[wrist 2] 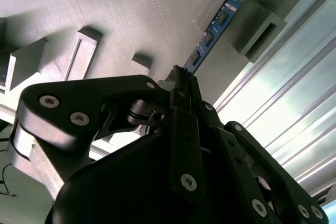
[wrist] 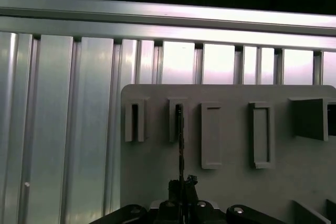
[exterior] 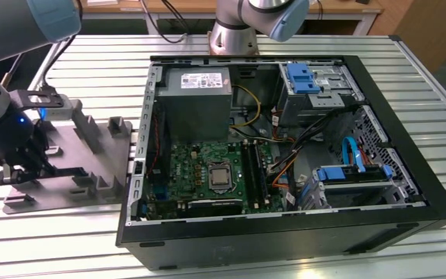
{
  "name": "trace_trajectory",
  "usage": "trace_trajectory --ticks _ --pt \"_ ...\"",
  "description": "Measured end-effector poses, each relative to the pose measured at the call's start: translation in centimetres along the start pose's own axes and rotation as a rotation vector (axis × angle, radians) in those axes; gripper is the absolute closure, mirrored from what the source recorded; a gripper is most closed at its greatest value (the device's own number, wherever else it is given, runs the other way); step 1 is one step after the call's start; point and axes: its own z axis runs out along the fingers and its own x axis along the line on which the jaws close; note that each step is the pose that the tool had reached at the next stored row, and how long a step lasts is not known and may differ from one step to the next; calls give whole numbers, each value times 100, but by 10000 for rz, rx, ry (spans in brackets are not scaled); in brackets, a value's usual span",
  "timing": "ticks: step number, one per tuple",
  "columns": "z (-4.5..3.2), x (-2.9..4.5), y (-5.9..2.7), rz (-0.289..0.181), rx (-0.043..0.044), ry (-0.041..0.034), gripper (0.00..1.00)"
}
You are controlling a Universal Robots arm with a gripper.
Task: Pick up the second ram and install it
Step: 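Pick up the second ram and move it above second insertion slot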
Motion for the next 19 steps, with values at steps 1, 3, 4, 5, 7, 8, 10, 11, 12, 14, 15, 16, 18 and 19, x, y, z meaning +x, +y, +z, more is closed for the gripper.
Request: trace_trajectory --ticks 1,3,4,5,7,8,10,11,12,14,15,16,18,19 --pt "-9 0 0 0 1 -2 86" --pt "-25 -1 0 0 2 -7 86" --pt "-34 -1 0 0 1 -8 86" --pt "-44 -1 1 0 2 -10 86" --pt "-68 -2 1 0 2 -14 86" --pt "-81 -2 2 0 1 -15 86" --pt "-106 -3 2 0 1 -18 86" --pt "-120 -3 2 0 1 -19 86" --pt "-134 -4 2 0 2 -20 86" --pt "-169 -5 3 0 2 -20 86" --pt "-185 -5 3 0 2 -20 86" --pt "-201 -5 4 0 1 -20 86" --pt "-235 -6 4 0 2 -21 86" --pt "-251 -7 5 0 2 -23 86"
